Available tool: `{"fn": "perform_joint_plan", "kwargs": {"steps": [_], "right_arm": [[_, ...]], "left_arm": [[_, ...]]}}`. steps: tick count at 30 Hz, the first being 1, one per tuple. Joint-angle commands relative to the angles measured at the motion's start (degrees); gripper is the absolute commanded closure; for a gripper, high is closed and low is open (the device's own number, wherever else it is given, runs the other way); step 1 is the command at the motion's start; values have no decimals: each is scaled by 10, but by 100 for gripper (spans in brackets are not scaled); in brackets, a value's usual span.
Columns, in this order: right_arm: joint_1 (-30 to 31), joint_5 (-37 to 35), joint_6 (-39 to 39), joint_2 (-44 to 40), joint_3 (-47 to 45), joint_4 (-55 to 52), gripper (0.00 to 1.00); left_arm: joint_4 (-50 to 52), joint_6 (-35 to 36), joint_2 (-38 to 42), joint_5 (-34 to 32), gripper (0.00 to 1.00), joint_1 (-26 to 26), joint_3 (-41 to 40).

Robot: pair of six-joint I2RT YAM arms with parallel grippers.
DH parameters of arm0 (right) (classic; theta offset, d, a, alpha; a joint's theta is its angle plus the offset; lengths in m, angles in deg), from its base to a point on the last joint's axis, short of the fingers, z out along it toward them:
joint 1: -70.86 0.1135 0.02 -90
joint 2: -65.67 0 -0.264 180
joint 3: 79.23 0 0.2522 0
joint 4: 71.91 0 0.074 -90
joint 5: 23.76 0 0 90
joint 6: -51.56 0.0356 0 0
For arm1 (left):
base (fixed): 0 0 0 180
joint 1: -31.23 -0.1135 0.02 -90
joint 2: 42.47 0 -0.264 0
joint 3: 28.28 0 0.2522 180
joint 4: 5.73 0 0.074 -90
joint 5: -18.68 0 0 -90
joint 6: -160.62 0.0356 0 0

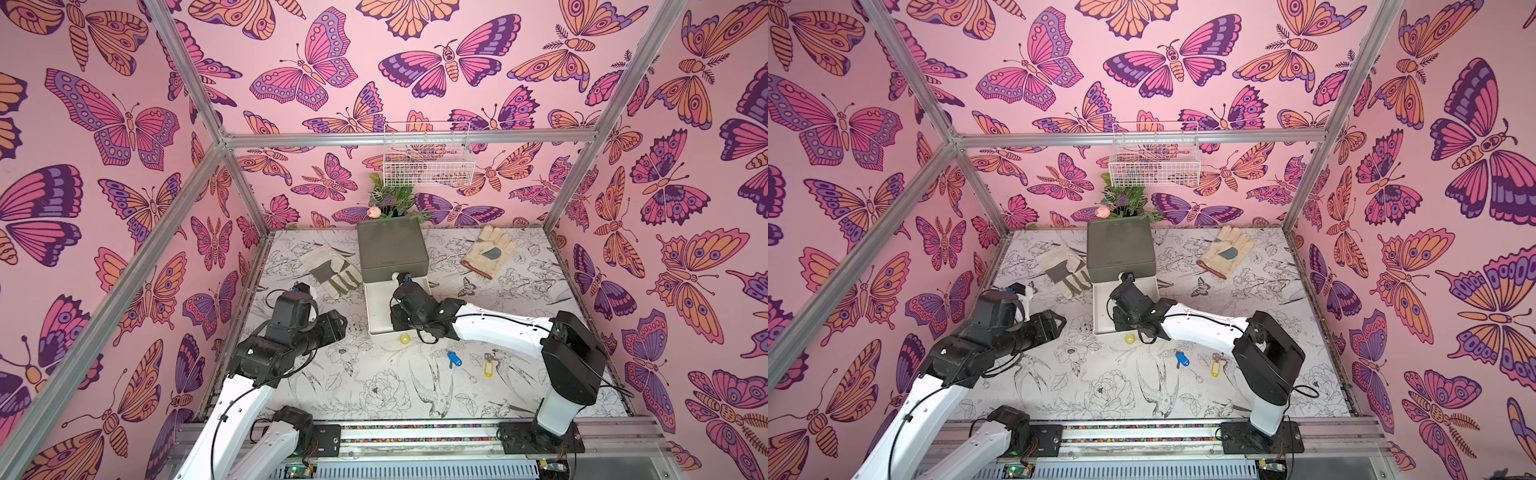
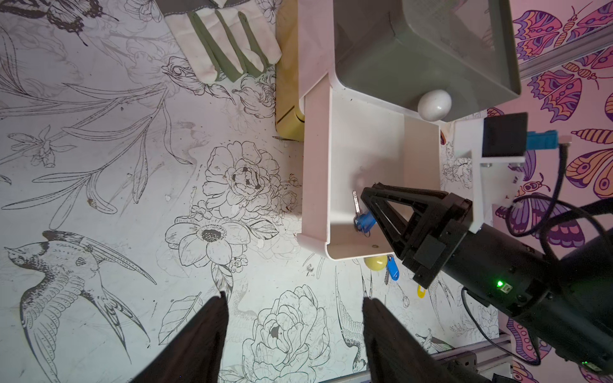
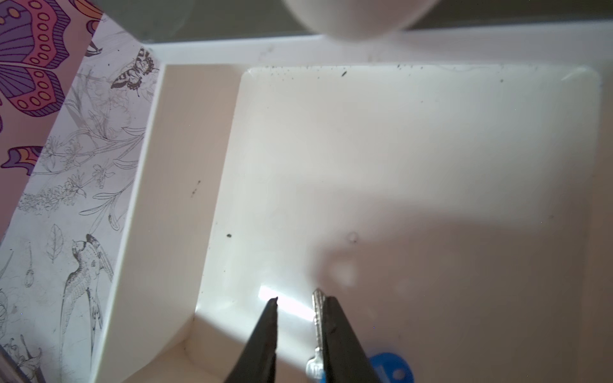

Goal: Take the keys out of the drawer
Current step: Adjust the key in the drawer.

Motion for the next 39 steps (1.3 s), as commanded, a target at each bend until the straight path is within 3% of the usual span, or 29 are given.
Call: {"fn": "perform_joint_plan", "kwargs": {"steps": [1,6,14,21,24,26,27,28,33,39], "right_arm": [[-11,20,-4,-6,32,-33,65],[-11,38,5,4,83,-154,51],[10,65,58,25,161,-358,43],[13,60,53,68,188,-364,39],[13,67,45,95,210,-371,29],[13,79,46,110,218,-372,28],[12,84,48,117,220,-372,19],[13,86,50,121,220,-370,18],[13,73,44,141,231,-392,23],[13,34,21,167,266,-407,53]], "left_arm": [[-11,-7,1,9,30,-2,-14],[-14,-5,-4,13,30,-3,-18],[-12,-2,-21,20,29,-6,-9],[-13,-3,-27,20,29,-7,-8],[-11,-3,-24,23,29,-8,-9],[-8,-3,-22,22,29,-8,-10],[-7,-3,-20,22,29,-8,-10],[-6,-3,-19,23,29,-8,-10],[-5,-1,-16,21,29,-7,-10],[-2,-1,-11,24,29,-7,-13]]}}
